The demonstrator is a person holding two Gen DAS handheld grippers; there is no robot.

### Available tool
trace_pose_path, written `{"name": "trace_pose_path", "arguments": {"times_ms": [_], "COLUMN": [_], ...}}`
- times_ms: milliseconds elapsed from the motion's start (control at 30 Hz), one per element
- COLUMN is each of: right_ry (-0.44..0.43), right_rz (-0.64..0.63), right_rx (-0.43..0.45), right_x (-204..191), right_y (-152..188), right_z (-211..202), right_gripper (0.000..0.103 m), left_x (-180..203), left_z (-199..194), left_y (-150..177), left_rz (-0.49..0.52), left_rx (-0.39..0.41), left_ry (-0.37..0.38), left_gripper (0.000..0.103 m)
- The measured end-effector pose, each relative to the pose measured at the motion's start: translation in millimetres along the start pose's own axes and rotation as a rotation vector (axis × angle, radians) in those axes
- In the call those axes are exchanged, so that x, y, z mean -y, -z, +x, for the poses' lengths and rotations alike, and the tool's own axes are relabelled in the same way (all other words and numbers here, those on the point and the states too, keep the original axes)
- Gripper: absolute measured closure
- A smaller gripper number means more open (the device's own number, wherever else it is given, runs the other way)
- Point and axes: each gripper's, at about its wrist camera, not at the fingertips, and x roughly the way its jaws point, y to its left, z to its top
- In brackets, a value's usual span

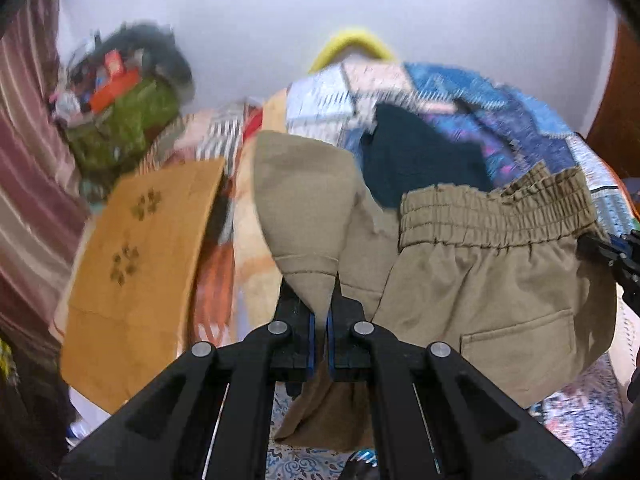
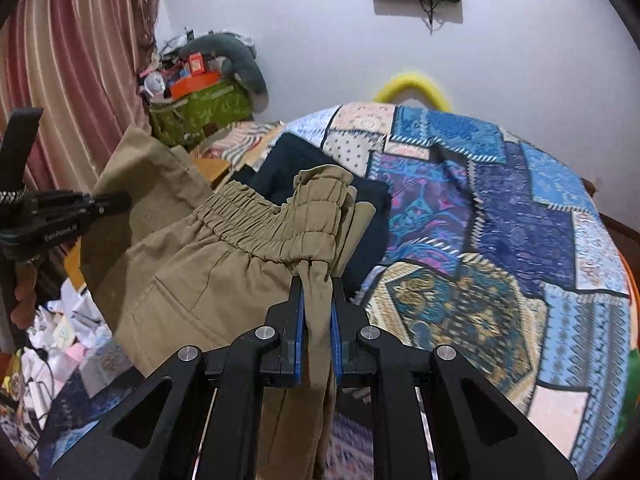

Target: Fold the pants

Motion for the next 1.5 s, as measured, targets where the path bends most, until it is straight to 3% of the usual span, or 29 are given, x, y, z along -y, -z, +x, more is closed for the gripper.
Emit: {"name": "trace_pose_path", "arguments": {"times_ms": [167, 233, 300, 400, 600, 733, 967, 1200, 1300, 1367, 1433, 1500], "right_ry": [0.027, 0.02, 0.015, 0.02, -0.01, -0.033, -0.067, -0.085, -0.098, -0.115, -0.113, -0.1], "right_rz": [0.038, 0.05, 0.054, 0.047, 0.042, 0.018, -0.033, -0.111, -0.12, -0.111, -0.114, -0.115], "right_rx": [-0.08, -0.088, -0.105, -0.138, -0.111, -0.012, 0.21, 0.425, 0.511, 0.551, 0.597, 0.637], "right_x": [10, 15, 17, 16, 11, -3, -40, -79, -92, -99, -106, -115], "right_y": [11, 15, 16, 19, 21, 14, 8, 25, 41, 53, 65, 78], "right_z": [37, 39, 39, 36, -2, -58, -176, -277, -313, -331, -346, -361], "right_gripper": [0.093, 0.087, 0.079, 0.076, 0.074, 0.074, 0.075, 0.075, 0.075, 0.075, 0.075, 0.072], "left_x": [-20, -21, -21, -18, -13, -6, 23, 50, 60, 65, 70, 75], "left_z": [39, 42, 40, 33, -17, -80, -222, -350, -386, -403, -418, -430], "left_y": [27, 33, 38, 41, 48, 47, 57, 98, 120, 134, 150, 163], "left_rz": [-0.053, -0.061, -0.055, -0.044, -0.042, -0.057, -0.007, 0.017, 0.025, 0.026, 0.025, 0.026], "left_rx": [-0.08, -0.089, -0.086, -0.105, -0.077, 0.014, 0.271, 0.515, 0.591, 0.622, 0.653, 0.684], "left_ry": [0.025, 0.038, 0.037, 0.029, 0.067, 0.102, 0.128, 0.155, 0.133, 0.131, 0.126, 0.113], "left_gripper": [0.099, 0.097, 0.092, 0.077, 0.075, 0.075, 0.075, 0.072, 0.07, 0.066, 0.05, 0.042]}}
